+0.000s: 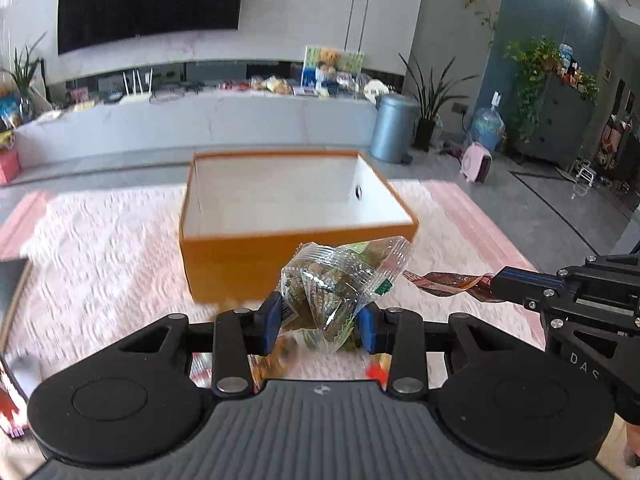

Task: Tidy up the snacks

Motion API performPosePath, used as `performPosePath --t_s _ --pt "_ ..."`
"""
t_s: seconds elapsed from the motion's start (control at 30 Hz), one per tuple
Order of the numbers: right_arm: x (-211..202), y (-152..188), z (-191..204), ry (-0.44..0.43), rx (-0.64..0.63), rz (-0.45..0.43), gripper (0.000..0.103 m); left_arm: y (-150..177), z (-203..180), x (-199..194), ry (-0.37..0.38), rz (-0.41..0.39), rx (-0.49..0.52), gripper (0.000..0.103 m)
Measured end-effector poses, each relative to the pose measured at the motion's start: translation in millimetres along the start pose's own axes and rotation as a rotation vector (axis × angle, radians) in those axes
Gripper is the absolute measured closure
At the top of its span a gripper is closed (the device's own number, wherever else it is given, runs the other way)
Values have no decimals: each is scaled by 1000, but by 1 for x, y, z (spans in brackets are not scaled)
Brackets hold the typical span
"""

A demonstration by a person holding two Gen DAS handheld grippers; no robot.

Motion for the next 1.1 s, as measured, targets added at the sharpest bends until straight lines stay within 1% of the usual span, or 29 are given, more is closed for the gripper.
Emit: performPosePath --t_s 0.13,0.23,0.43,0.53,0.63,0.73,0.83,0.9,0.97,1.03,1.1 --pt "16 -25 -8 9 -15 -29 103 -24 2 12 -7 -22 -2 60" --pt "32 -42 -14 23 -36 -44 103 -35 5 25 -3 -20 -10 60" --pt "72 -74 -19 57 -101 -55 103 -54 13 58 -34 -2 -19 60" --pt "93 -79 -23 2 -51 -21 103 -47 19 65 -19 12 -19 60" --pt "111 -66 -26 -43 1 33 103 -29 28 71 -16 51 -28 60" --pt "129 -40 -30 -78 71 107 103 -10 35 77 -3 86 -50 60" --pt "140 -8 -35 -89 145 172 101 1 39 78 14 91 -60 60" --pt "142 11 -40 -75 159 208 95 5 42 77 22 91 -69 60" --pt "141 31 -43 -83 162 243 69 6 44 76 32 91 -74 60" --pt "136 50 -43 -86 128 272 67 9 42 74 37 89 -66 60" --pt "132 67 -42 -86 53 312 67 10 38 72 34 85 -49 60"
Point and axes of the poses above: each gripper's, at about its wrist camera, not at the fingertips, and x roughly the way its jaws point, z to its left, y to its underside, the point moved 6 cm from there along x, roughly the way its jaws point, and after that the axes turned 4 degrees about -y, right-handed, at the moved point
